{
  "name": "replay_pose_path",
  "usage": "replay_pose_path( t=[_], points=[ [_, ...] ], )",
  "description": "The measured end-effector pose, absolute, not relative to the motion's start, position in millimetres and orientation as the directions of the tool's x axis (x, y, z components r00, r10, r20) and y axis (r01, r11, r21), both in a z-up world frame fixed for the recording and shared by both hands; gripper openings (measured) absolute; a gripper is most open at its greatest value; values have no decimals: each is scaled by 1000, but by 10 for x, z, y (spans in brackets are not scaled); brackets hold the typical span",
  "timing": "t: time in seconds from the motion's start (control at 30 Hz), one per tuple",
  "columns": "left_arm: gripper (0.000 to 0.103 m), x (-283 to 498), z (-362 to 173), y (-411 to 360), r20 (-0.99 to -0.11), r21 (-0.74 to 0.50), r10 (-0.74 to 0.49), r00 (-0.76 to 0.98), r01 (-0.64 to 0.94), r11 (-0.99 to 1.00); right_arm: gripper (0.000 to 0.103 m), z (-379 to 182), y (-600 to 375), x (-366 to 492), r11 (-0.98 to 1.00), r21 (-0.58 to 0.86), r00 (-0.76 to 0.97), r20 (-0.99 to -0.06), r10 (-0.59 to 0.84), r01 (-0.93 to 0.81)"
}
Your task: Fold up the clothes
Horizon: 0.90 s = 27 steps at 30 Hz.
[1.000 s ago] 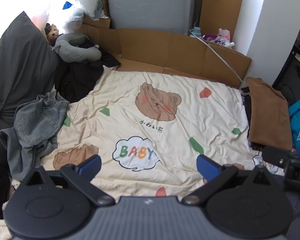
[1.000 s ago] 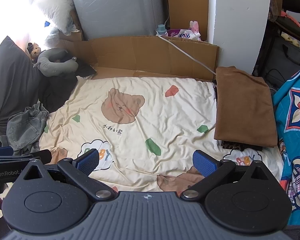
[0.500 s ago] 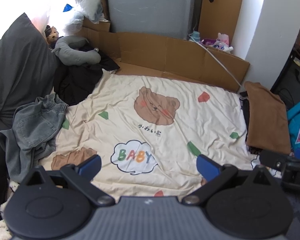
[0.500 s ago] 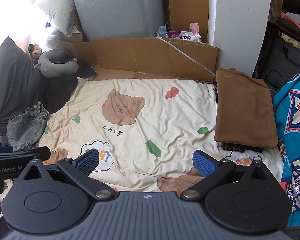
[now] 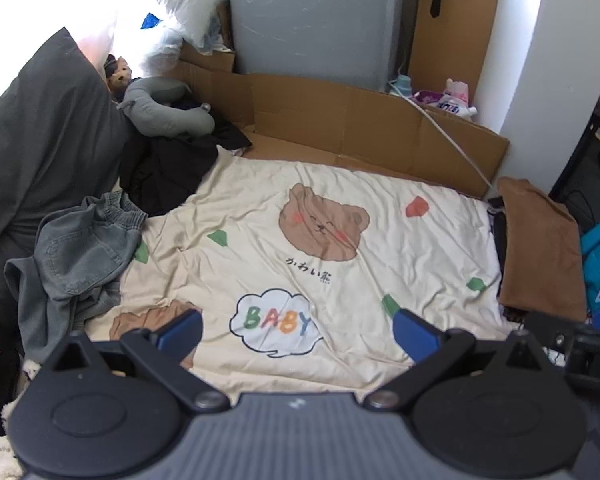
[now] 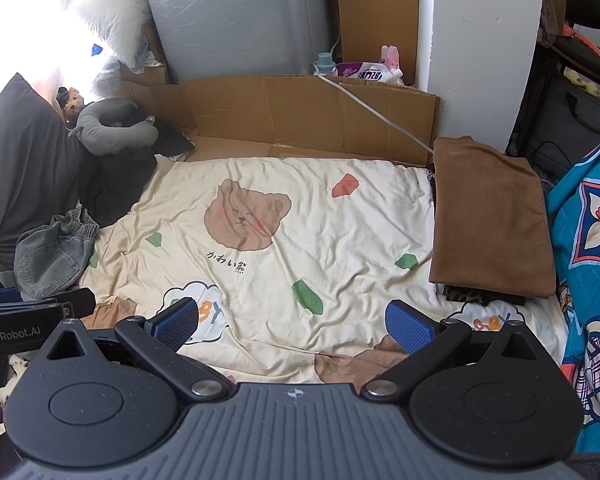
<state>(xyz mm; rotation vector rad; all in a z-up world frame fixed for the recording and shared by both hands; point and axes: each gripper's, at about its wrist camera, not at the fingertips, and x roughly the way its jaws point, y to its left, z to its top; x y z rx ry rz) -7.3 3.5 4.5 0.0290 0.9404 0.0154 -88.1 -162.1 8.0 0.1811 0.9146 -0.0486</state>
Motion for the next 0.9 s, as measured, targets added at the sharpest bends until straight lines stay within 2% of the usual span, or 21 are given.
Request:
replay_pose_path(
  t=[0.23, 0.9],
  points=[
    [102, -78, 48, -14, -807, 72, 52, 589, 10, 997, 102, 71, -1628, -885, 982, 143, 610, -791, 40, 120],
    [102, -49, 42, -56, -813, 79, 58, 580, 12, 997, 102, 83, -1644, -897, 980, 157, 615, -787, 52, 119]
  ],
)
